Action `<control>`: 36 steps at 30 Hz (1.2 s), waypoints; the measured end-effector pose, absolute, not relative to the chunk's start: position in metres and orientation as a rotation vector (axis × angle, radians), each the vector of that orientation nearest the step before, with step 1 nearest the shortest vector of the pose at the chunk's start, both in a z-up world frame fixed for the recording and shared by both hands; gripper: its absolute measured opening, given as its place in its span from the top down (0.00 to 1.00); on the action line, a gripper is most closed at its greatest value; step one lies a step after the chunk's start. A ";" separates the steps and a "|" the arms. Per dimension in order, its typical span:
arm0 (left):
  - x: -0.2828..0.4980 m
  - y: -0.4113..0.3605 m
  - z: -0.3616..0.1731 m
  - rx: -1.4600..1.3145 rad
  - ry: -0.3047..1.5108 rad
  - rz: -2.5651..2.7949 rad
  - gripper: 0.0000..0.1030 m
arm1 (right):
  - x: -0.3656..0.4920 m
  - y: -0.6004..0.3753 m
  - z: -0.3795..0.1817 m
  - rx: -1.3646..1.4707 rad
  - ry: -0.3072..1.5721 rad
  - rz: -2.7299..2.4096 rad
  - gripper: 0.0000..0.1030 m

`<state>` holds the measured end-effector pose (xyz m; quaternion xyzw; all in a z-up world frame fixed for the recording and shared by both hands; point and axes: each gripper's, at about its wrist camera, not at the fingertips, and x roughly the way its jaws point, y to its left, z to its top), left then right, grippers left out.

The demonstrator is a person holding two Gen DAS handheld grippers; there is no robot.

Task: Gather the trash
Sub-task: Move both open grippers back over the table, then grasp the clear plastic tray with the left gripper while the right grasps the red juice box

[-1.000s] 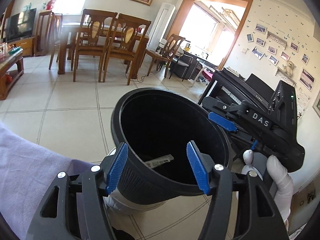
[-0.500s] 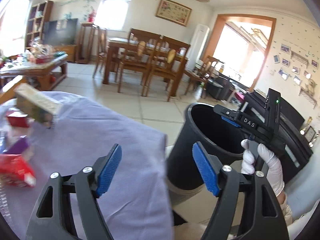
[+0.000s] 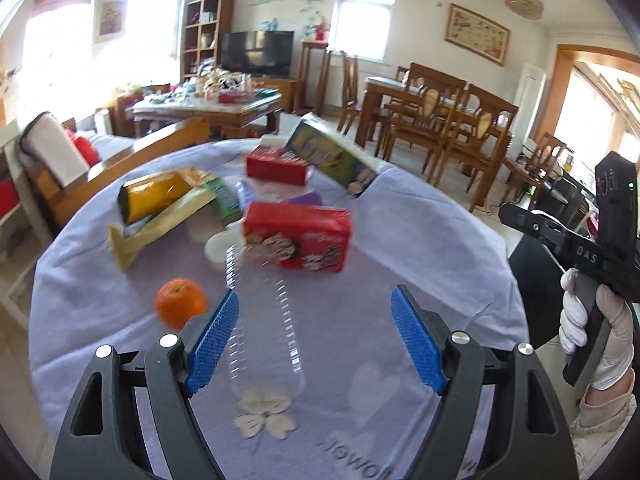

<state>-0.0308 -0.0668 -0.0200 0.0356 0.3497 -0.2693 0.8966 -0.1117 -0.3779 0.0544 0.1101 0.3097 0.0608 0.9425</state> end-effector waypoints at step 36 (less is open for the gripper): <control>0.002 -0.027 -0.060 -0.044 0.946 -0.607 0.49 | 0.005 -0.226 0.012 -0.021 0.890 0.454 0.68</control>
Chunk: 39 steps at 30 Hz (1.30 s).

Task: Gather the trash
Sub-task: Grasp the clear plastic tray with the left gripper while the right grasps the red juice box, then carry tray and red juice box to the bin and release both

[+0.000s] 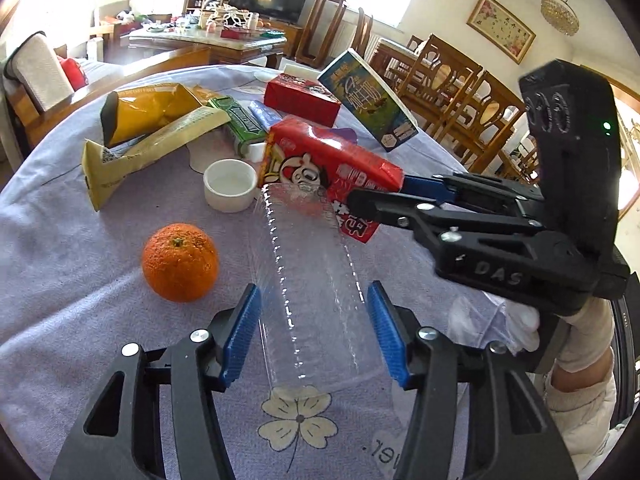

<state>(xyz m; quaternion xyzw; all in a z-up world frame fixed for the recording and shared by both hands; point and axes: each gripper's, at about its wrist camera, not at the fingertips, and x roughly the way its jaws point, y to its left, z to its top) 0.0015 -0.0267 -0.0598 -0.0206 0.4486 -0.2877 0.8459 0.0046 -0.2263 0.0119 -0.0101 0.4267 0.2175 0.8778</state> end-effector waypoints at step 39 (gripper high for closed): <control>-0.060 -0.215 0.011 0.019 0.663 -1.117 0.63 | -0.237 -0.529 0.097 0.432 0.477 -0.176 0.68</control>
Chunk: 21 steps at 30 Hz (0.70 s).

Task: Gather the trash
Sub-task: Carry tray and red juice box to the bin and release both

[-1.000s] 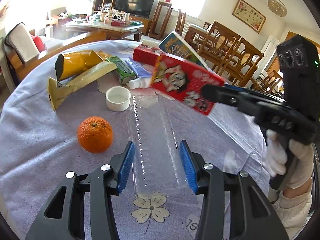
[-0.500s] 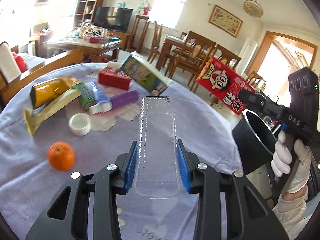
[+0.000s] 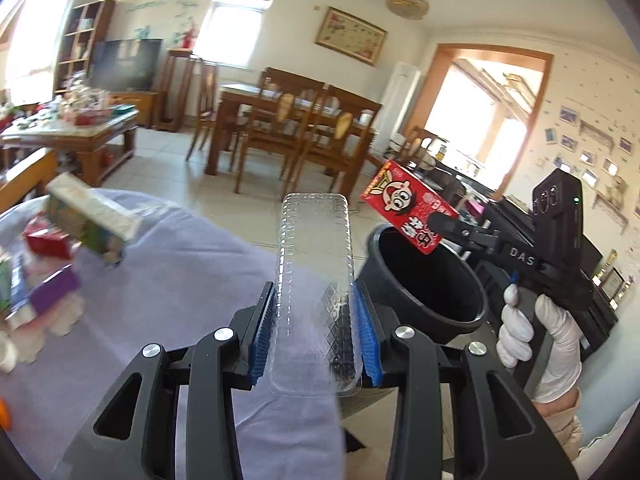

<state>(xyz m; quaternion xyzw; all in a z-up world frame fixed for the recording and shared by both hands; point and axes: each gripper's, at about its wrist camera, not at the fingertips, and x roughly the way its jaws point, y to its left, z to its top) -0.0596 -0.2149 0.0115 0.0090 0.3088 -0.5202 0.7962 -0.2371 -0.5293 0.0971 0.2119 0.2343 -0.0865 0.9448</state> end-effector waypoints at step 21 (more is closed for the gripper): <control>-0.099 -0.427 -0.034 0.136 0.798 -1.391 0.63 | -0.324 -0.650 0.039 0.659 0.464 -0.630 0.68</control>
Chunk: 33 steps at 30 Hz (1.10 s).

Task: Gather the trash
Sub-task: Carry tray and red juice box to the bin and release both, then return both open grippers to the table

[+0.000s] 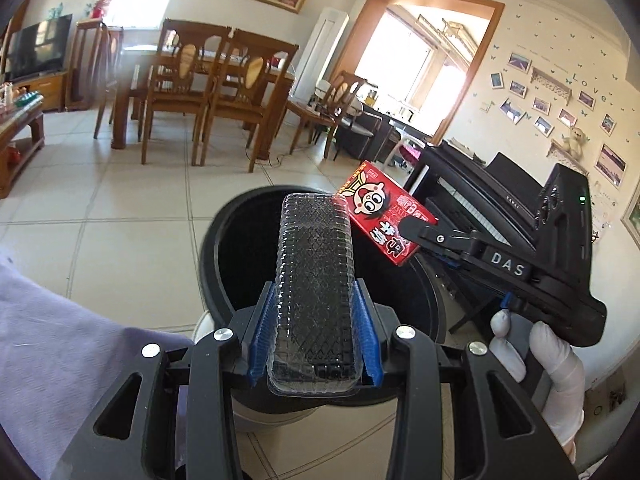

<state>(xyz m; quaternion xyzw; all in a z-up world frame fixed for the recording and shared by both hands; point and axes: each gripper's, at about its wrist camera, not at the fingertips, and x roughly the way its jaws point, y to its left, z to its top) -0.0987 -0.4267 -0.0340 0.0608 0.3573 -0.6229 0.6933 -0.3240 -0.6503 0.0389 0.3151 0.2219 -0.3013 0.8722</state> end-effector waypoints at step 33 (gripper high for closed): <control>-0.100 -0.362 -0.026 0.088 0.736 -1.256 0.35 | -0.318 -0.651 0.014 0.655 0.460 -0.657 0.28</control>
